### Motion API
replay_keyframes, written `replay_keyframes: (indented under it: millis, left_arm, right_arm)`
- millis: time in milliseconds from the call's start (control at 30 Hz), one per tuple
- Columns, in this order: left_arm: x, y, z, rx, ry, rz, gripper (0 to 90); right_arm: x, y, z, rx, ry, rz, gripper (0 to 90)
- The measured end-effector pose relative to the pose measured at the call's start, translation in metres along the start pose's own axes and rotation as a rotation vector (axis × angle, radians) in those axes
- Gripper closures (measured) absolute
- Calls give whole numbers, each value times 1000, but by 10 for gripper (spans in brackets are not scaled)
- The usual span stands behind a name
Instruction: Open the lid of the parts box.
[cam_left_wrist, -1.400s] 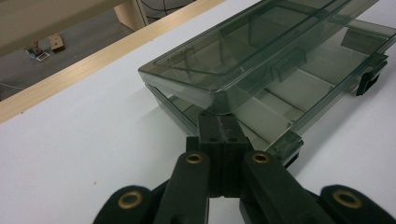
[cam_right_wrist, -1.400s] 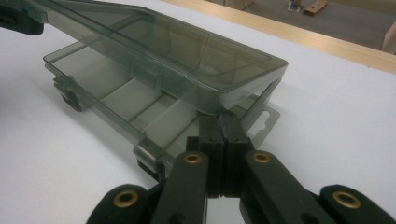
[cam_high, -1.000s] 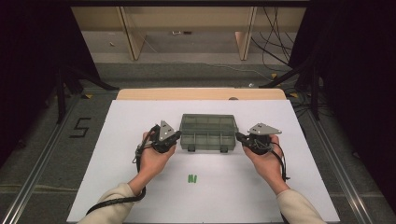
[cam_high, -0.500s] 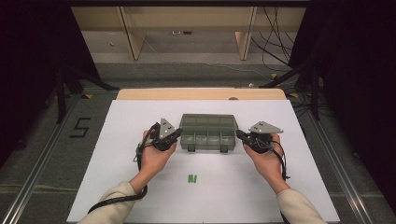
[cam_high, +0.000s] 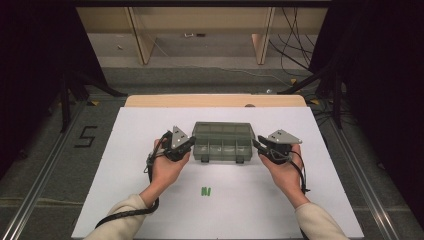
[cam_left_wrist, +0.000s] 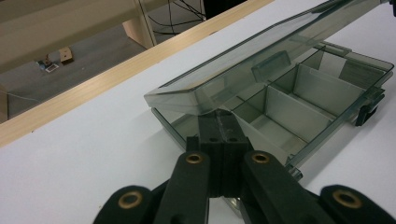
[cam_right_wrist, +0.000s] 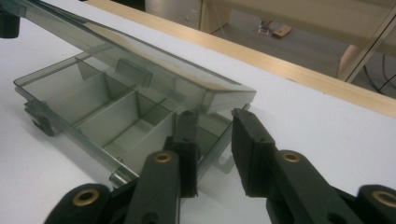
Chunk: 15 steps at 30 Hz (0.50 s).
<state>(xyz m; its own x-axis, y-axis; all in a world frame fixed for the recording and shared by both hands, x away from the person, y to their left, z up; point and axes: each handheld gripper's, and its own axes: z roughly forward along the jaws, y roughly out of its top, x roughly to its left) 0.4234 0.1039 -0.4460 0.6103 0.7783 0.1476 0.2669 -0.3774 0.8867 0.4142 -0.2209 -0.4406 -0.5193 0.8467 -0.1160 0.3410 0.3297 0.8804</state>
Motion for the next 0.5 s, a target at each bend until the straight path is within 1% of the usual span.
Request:
replay_keyframes:
  millis: [33,67,100,133,167,200,233,267,300,333,367,400,433,467,500]
  left_arm:
    - [-1,0,0,0,0,-10,900]
    - [-1,-1,0,1,0,-13,900]
    - [0,-1,0,2,3,-2,900]
    - [0,-2,0,1,2,-3,899]
    - [0,-3,0,4,11,-12,894]
    - [1,-4,0,10,15,-11,855]
    - [2,-6,1,11,25,-21,796]
    - [4,-8,2,15,44,-28,744]
    - [6,-9,2,24,52,-28,681]
    - [7,-9,2,20,70,-32,641]
    - [8,-8,2,13,82,-29,616]
    - [9,-7,1,-1,91,-11,599]
    - [8,-5,1,-11,87,-9,598]
    - [8,-3,0,-33,85,22,604]
    - [8,-1,0,-43,89,38,613]
  right_arm:
    - [1,0,1,-8,-9,-11,710]
    - [2,1,1,-4,-7,-9,710]
    - [2,1,1,-10,-12,-16,710]
    - [3,2,2,-21,-25,-29,711]
    - [3,3,2,-23,-27,-38,712]
    - [3,3,2,-23,-28,-43,713]
    - [4,3,2,-30,-35,-50,714]
    - [4,4,2,-37,-38,-52,714]
    - [4,4,2,-37,-37,-55,714]
    - [4,4,3,-38,-38,-57,713]
    - [4,4,3,-40,-39,-60,713]
    - [3,4,2,-31,-34,-62,713]
    - [3,4,4,-44,-43,-63,712]
    - [3,4,4,-46,-46,-65,712]
    - [3,5,4,-46,-47,-68,713]
